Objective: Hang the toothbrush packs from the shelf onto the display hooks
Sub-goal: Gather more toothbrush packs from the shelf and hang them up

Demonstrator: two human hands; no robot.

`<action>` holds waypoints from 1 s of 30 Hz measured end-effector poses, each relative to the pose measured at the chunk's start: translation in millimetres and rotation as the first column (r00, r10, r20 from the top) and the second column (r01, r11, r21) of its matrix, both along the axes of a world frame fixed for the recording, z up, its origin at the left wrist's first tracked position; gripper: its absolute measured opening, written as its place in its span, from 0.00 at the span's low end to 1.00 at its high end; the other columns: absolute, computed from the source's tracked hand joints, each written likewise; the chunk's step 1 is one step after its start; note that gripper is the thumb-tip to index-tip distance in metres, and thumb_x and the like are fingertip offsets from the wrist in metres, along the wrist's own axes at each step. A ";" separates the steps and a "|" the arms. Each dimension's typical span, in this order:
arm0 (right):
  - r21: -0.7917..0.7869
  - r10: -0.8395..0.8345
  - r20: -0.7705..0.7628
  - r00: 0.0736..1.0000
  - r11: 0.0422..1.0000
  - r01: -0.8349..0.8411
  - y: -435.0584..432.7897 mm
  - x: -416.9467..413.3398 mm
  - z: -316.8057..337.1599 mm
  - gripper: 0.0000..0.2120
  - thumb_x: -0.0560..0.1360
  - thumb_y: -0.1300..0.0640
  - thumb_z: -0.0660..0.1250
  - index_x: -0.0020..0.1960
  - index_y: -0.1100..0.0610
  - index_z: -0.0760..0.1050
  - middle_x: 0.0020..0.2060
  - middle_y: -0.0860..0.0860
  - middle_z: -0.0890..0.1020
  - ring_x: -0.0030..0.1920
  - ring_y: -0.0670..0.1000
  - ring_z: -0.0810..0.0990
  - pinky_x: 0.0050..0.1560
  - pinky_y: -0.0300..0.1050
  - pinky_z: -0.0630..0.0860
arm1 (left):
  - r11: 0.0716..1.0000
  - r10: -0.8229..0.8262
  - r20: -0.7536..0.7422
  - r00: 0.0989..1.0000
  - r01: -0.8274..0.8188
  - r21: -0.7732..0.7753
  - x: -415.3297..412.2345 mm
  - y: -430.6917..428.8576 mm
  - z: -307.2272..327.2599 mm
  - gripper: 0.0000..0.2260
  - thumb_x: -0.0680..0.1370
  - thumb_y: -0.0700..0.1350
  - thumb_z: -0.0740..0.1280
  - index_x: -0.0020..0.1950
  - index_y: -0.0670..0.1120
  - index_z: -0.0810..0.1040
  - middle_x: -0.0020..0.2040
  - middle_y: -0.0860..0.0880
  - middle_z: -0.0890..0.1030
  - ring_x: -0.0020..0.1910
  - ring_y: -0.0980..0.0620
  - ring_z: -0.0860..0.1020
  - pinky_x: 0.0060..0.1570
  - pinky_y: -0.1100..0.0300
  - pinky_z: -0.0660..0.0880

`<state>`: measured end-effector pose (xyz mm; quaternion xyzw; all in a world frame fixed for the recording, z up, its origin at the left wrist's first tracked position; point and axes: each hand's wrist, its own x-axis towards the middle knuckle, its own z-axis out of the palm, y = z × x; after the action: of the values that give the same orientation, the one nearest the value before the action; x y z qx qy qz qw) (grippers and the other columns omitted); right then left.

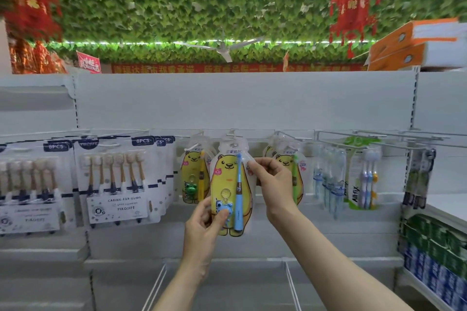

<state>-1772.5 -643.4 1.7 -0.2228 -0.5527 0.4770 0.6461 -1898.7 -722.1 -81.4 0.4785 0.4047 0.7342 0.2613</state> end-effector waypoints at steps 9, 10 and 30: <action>0.020 0.016 -0.009 1.000 1.000 -0.016 -0.3 -2.6 -5.1 0.02 0.75 0.62 0.73 0.47 0.59 0.82 0.36 0.52 0.82 0.37 0.46 0.79 0.40 0.40 0.79 | 1.000 0.015 0.022 1.000 -0.015 -0.009 0.5 -2.5 -6.0 0.18 0.73 0.45 0.71 0.62 0.47 0.77 0.51 0.49 0.86 0.52 0.52 0.84 0.45 0.62 0.80; 0.017 0.010 -0.020 1.000 1.000 -0.009 0.9 -2.1 -4.0 0.03 0.75 0.61 0.73 0.48 0.60 0.82 0.37 0.52 0.82 0.37 0.47 0.79 0.40 0.40 0.79 | 1.000 0.013 0.012 1.000 -0.013 -0.003 0.2 -2.9 -2.7 0.18 0.73 0.45 0.71 0.62 0.47 0.77 0.51 0.50 0.86 0.52 0.53 0.84 0.45 0.63 0.80; 0.011 -0.012 0.038 0.999 1.000 0.012 34.5 -10.3 -6.1 0.03 0.76 0.60 0.73 0.49 0.60 0.81 0.40 0.56 0.80 0.40 0.50 0.78 0.39 0.39 0.78 | 0.997 0.044 -0.007 0.999 -0.044 -0.066 -11.5 29.7 -3.6 0.16 0.74 0.44 0.72 0.60 0.52 0.77 0.50 0.53 0.86 0.51 0.56 0.84 0.48 0.61 0.81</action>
<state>-1782.8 -609.0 -4.4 -0.2317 -0.5662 0.4659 0.6393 -1910.2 -692.4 -85.1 0.4628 0.4398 0.7246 0.2596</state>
